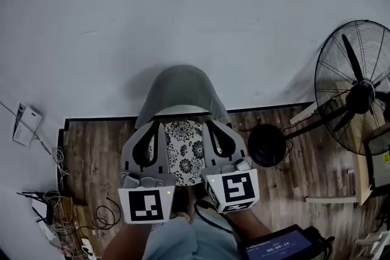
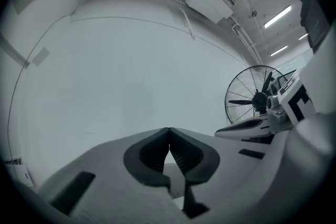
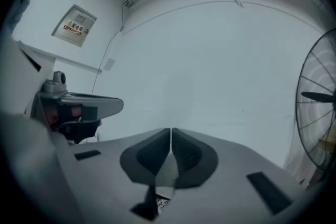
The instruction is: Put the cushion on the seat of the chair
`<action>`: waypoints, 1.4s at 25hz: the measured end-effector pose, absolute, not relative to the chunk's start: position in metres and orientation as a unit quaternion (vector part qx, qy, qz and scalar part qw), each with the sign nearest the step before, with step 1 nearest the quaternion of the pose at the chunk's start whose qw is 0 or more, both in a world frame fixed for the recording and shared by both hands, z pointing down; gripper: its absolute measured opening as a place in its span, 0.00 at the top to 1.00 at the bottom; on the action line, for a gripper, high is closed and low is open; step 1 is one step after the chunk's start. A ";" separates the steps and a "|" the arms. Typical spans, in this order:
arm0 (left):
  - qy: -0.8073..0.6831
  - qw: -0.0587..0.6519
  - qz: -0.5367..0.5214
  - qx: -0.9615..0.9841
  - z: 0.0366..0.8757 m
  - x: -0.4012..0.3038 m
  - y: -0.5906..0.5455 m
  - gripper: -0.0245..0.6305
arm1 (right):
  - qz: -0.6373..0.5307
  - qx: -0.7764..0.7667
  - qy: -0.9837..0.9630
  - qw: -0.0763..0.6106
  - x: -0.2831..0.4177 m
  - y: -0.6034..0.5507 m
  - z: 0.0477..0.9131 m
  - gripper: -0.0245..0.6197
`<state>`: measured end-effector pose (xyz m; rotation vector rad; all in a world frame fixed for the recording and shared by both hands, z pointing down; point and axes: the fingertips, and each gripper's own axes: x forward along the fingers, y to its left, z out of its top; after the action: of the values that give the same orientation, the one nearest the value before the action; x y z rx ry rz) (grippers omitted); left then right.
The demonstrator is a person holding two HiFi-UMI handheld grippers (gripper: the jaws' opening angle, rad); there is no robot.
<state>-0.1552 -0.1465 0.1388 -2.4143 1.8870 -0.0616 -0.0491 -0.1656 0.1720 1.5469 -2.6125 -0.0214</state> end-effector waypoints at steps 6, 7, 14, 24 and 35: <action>0.617 0.075 -0.008 -0.784 0.103 -0.155 -0.139 0.95 | -0.047 0.516 -0.855 0.032 -0.048 -0.150 0.134 0.95; 0.615 0.080 -0.006 -0.785 0.099 -0.153 -0.138 0.95 | -0.053 0.518 -0.853 0.032 -0.047 -0.149 0.131 0.95; 0.603 0.101 0.003 -0.792 0.082 -0.139 -0.124 0.95 | -0.076 0.524 -0.848 0.026 -0.040 -0.136 0.115 0.95; 0.587 0.112 0.000 -0.802 0.078 -0.127 -0.120 0.95 | -0.069 0.530 -0.845 0.022 -0.037 -0.131 0.109 0.96; 0.583 0.106 0.007 -0.805 0.079 -0.125 -0.120 0.95 | -0.070 0.529 -0.845 0.028 -0.038 -0.130 0.112 0.95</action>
<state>-0.1245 -0.1203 0.0788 -2.3722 1.7184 0.0192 -0.0384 -0.1299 0.1120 1.6325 -2.6090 -0.2166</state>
